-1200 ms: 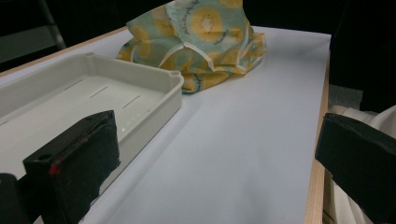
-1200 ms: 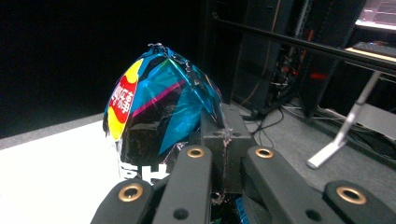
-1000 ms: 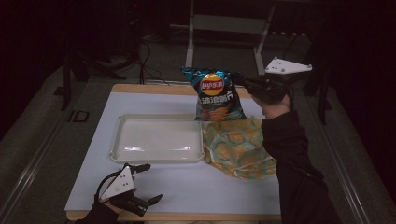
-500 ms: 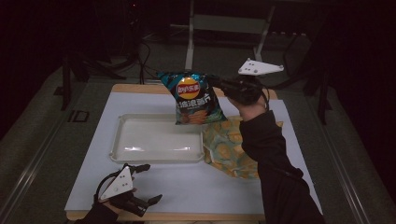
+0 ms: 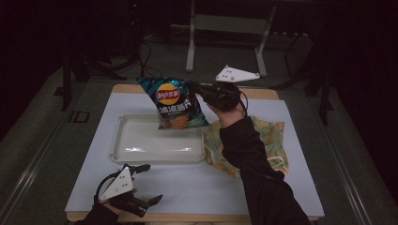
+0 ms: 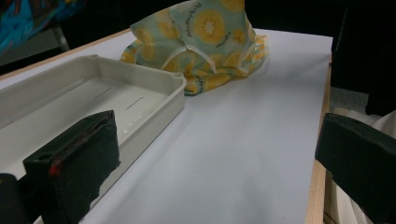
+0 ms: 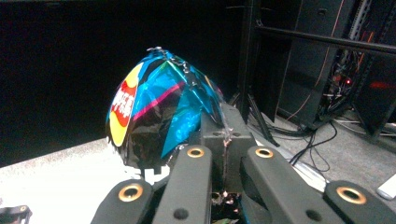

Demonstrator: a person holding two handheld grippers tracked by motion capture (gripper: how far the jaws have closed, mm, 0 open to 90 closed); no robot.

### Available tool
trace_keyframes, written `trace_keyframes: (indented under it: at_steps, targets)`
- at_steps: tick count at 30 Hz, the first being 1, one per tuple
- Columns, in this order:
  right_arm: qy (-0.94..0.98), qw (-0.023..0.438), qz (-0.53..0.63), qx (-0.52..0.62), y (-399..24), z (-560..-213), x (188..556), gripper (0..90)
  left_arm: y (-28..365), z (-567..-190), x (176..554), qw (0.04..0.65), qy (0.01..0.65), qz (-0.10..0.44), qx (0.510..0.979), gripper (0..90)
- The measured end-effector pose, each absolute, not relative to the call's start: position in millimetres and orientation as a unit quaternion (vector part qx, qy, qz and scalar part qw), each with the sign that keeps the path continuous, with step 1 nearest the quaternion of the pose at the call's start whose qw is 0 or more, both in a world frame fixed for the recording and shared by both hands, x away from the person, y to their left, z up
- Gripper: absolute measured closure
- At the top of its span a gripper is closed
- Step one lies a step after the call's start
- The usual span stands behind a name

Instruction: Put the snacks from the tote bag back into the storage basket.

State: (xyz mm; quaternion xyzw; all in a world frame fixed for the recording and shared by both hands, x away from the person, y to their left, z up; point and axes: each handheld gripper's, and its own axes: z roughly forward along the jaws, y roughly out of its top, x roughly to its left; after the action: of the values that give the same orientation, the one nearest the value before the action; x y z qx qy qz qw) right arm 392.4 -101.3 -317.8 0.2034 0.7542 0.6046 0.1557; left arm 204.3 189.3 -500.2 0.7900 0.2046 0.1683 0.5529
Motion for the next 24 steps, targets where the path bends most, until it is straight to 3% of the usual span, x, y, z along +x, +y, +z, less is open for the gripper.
trace_keyframes:
  at_steps: [24]
  targets:
    - [0.761, 0.068, 0.597, 0.244, -52, -410, 398, 90.0, 189, -501, 204, 0.551, 0.199, 0.168, 0.793, 0.2]
